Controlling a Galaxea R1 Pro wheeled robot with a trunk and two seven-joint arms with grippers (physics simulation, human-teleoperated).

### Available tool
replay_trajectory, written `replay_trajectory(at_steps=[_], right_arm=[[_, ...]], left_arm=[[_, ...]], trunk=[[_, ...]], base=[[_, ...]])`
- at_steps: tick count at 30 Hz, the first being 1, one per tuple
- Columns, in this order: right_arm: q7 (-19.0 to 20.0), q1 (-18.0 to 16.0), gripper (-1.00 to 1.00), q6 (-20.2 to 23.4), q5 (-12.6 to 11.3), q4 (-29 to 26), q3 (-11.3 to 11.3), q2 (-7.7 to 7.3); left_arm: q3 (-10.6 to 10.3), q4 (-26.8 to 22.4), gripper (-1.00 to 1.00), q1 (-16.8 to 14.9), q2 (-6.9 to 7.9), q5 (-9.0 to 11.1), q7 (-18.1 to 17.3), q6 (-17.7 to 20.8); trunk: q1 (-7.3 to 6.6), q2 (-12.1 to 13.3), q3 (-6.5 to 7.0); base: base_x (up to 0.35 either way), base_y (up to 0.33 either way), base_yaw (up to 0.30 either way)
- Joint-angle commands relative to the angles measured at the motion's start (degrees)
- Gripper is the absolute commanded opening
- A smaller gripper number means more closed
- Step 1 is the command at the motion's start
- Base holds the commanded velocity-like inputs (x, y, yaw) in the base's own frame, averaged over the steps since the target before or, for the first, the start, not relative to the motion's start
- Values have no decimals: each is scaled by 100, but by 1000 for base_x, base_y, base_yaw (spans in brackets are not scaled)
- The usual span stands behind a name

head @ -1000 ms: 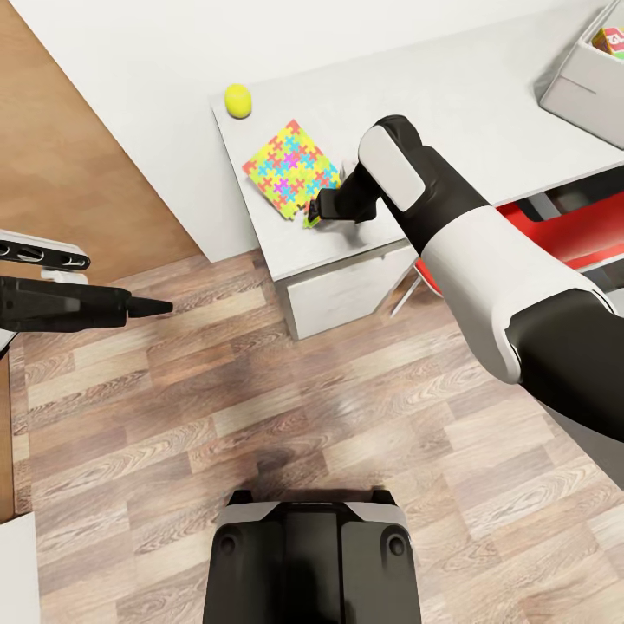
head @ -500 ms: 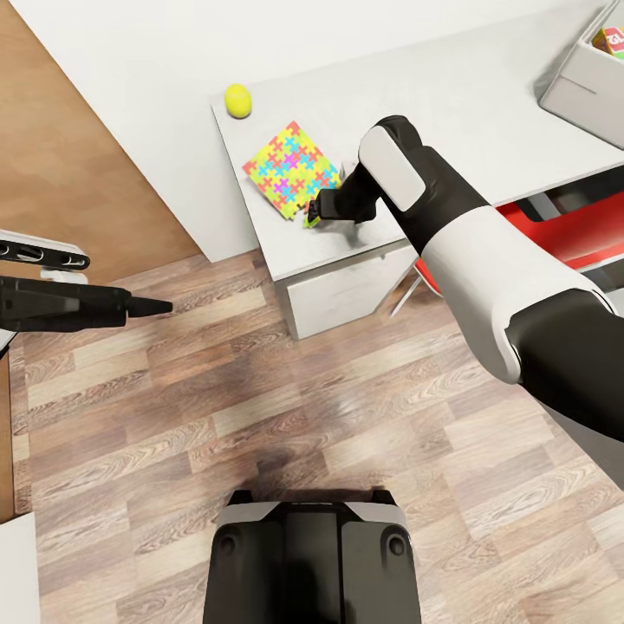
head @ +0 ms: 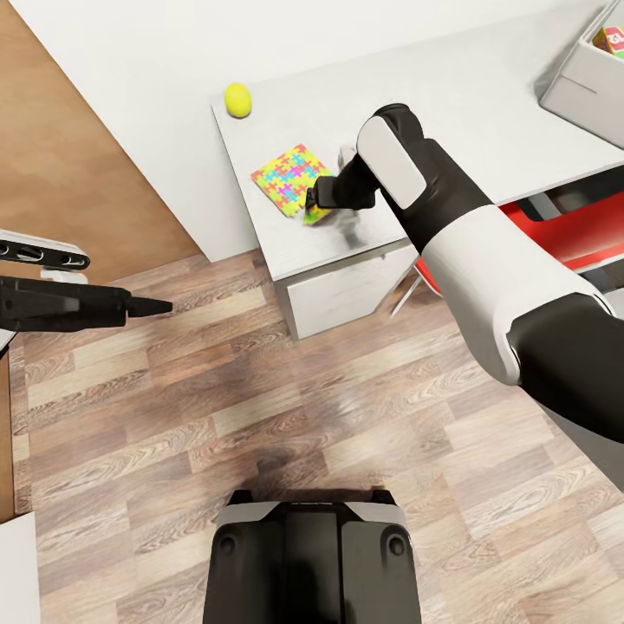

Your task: Put all the toys in the child's room - the three board games (two on the bed and one on the table), the two jigsaw puzzles on the table, and the tennis ball on the table - inside the toy box on the table in the child's room.

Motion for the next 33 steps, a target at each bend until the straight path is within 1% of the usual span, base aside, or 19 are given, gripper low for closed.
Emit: replay_trajectory(at_steps=[1,6,19,23,26,33], right_arm=[[-57,-5,100,-7,-52,-3,14,0],[-62,-5,100,-24,-50,-6,13,0],[-81,-5,100,-43,-50,-7,16,0],[-89,-5,100,-66,-46,-7,16,0],[-90,2,100,-254,-42,13,16,0],[-98,1,100,-351,-46,43,16,0]], left_arm=[[-19,1,100,-8,7,9,-28,61],[-19,1,100,-7,7,9,-28,61],[-19,1,100,-7,7,9,-28,61],[-19,1,100,-8,7,9,-28,58],[-12,1,100,-8,7,9,-28,60],[-10,1,100,-8,7,9,-28,60]], trunk=[[4,-10,-7],[4,-10,-7],[4,-10,-7],[4,-10,-7],[4,-10,-7],[4,-10,-7]], base=[[0,0,0],[58,0,0],[192,0,0],[57,2,0],[96,44,0],[32,12,0]])
